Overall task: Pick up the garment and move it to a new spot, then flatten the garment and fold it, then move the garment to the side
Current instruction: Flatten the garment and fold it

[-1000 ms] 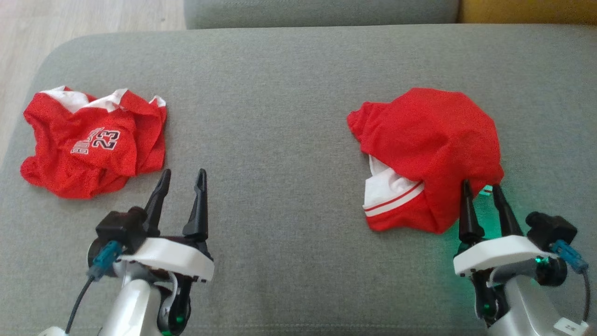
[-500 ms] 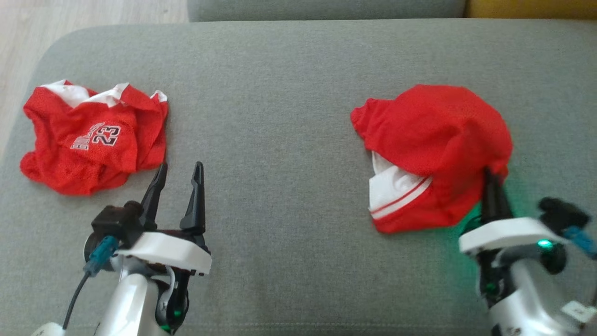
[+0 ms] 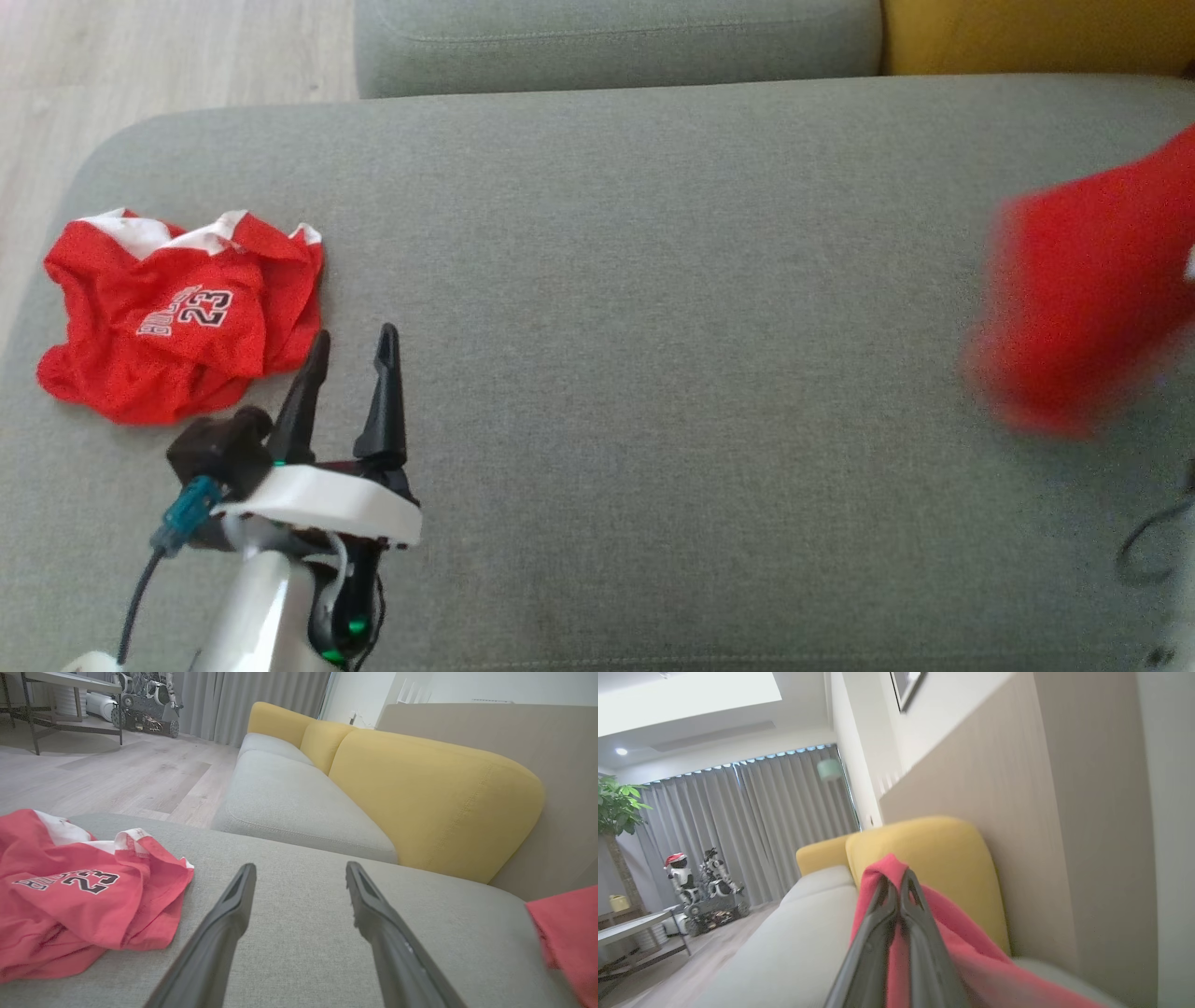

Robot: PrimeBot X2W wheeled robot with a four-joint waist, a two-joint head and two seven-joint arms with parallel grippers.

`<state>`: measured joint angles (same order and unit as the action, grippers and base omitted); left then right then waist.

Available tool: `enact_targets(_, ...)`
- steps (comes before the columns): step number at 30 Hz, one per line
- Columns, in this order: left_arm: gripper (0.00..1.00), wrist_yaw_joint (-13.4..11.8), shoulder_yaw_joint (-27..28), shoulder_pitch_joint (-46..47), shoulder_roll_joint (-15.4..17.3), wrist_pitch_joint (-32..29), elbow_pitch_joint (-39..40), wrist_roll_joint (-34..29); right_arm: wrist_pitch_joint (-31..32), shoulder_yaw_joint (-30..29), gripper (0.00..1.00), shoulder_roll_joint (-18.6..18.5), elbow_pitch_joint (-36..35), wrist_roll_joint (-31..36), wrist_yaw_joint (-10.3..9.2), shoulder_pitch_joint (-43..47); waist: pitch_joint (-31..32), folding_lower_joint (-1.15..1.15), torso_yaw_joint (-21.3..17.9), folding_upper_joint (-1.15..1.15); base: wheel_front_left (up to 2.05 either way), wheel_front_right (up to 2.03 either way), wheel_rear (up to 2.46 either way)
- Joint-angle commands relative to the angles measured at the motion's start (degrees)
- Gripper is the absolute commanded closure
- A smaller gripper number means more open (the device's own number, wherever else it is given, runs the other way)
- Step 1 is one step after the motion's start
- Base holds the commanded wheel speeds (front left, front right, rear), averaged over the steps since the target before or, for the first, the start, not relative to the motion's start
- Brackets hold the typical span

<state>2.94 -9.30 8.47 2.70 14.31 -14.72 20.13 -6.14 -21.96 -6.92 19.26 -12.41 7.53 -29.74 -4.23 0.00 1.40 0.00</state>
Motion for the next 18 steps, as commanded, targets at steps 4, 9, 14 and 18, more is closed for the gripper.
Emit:
enact_targets(4, 0.0, -0.98, 0.27, 0.99, 0.19, 0.69, 2.77, 1.78, 4.02, 2.58, 1.0, -1.81, -9.72, 5.56, -0.04, -7.2, 0.6, 0.0, 1.42, 0.0, 0.0, 0.0, 0.0)
enact_targets(9, 0.0, -1.47, -1.42, 0.76, 0.19, 0.69, 3.03, 2.91, 7.04, 11.18, 1.0, -0.74, -15.62, 10.06, -0.04, -9.35, 0.56, 0.0, 3.67, 0.0, 0.0, 0.0, 0.0)
enact_targets(14, 0.0, -1.56, -3.29, 1.68, 0.19, 0.69, 3.02, 3.36, 7.92, 24.66, 1.0, 1.68, -11.34, 11.21, -0.04, -7.8, -0.33, 0.0, 6.95, 0.0, 0.0, 0.0, 0.0)
enact_targets(18, 0.0, -1.56, -5.77, 3.55, 0.19, 0.69, 3.4, 3.97, 6.78, 33.37, 1.0, 3.14, -0.67, 11.32, -0.04, -6.87, -1.51, 0.0, 11.16, 0.0, 0.0, 0.0, 0.0)
